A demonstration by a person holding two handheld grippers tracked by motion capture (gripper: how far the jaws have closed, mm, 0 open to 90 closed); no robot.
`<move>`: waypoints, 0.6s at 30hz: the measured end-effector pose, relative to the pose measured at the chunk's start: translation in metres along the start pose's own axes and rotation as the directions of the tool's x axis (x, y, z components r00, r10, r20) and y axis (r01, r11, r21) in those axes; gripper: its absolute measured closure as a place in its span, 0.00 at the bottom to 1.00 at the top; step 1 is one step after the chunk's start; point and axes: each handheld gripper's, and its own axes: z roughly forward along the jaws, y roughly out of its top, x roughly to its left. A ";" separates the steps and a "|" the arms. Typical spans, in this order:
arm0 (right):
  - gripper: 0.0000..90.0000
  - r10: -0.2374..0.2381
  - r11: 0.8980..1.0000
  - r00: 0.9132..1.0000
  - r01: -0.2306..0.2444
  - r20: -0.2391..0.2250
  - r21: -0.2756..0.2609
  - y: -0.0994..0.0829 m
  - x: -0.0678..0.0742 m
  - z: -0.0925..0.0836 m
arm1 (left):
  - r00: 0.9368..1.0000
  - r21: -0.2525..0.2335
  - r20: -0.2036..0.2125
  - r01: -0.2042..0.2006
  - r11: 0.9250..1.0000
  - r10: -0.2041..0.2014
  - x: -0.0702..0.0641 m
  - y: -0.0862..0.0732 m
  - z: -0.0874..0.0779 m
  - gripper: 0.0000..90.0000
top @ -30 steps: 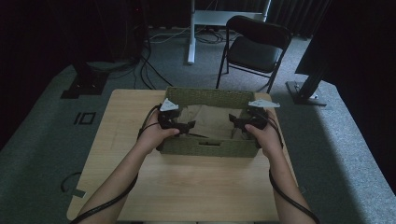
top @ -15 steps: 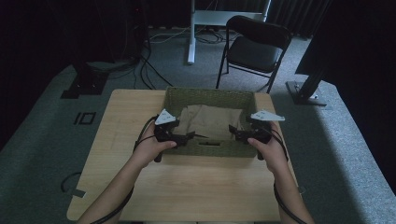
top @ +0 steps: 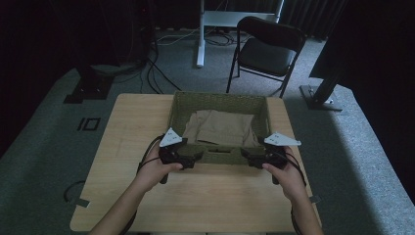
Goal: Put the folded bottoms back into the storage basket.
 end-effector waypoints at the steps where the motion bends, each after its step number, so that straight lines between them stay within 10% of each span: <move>1: 0.16 -0.002 1.000 1.000 0.002 -0.004 0.003 -0.003 0.001 -0.001 | 1.000 -0.002 0.001 0.003 1.000 -0.003 -0.001 -0.003 -0.001 0.20; 18: 0.16 -0.027 0.998 1.000 0.027 -0.003 0.059 -0.052 0.002 -0.012 | 0.997 0.068 -0.031 0.074 0.995 -0.072 0.010 -0.065 -0.008 0.20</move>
